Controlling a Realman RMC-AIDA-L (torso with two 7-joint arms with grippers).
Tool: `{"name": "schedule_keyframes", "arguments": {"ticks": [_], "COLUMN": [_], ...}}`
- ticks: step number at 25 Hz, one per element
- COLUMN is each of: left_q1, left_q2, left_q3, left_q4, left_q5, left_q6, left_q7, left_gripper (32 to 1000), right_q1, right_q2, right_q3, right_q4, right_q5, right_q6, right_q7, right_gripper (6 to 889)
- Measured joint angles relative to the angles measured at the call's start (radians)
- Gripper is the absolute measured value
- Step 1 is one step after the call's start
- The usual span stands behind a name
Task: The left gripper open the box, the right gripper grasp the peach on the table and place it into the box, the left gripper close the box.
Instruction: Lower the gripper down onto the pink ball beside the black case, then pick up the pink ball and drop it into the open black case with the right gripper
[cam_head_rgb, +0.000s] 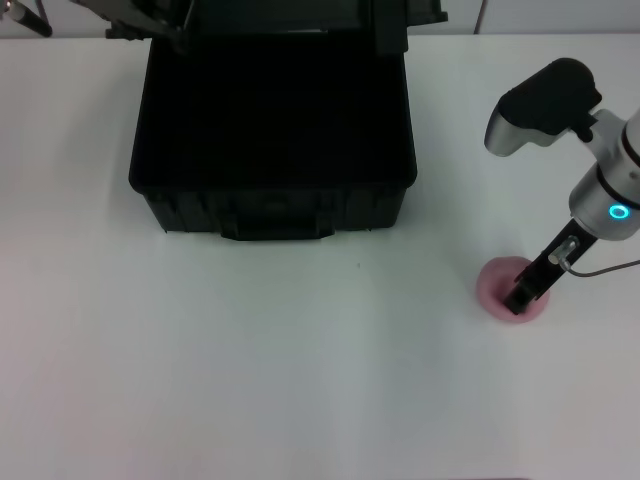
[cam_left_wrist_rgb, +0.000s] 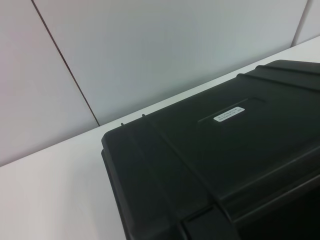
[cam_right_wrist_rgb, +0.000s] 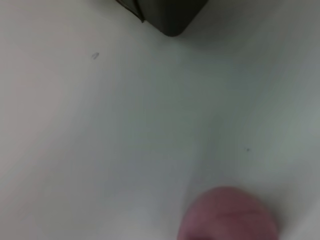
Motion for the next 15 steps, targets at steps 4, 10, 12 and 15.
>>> {"name": "schedule_keyframes", "arguments": {"ticks": [4, 10, 12, 15], "left_q1": [0.0, 0.0, 0.0, 0.001], "left_q2": [0.0, 0.0, 0.0, 0.0], "left_q3": [0.0, 0.0, 0.0, 0.0], "left_q4": [0.0, 0.0, 0.0, 0.0], "left_q5": [0.0, 0.0, 0.0, 0.0], "left_q6": [-0.001, -0.003, -0.003, -0.003], "left_q7": [0.0, 0.002, 0.002, 0.004], "left_gripper": [401, 401, 401, 401], "right_q1": [0.0, -0.003, -0.004, -0.008], "right_q2": [0.0, -0.002, -0.002, -0.001], "right_q3": [0.0, 0.0, 0.0, 0.0], "right_q4": [-0.006, -0.03, -0.042, -0.062], "right_q5": [0.0, 0.001, 0.0, 0.0], "right_q6": [0.0, 0.003, 0.007, 0.013], "right_q7": [-0.001, -0.002, -0.002, -0.002], "right_gripper": [547, 311, 243, 141]}}
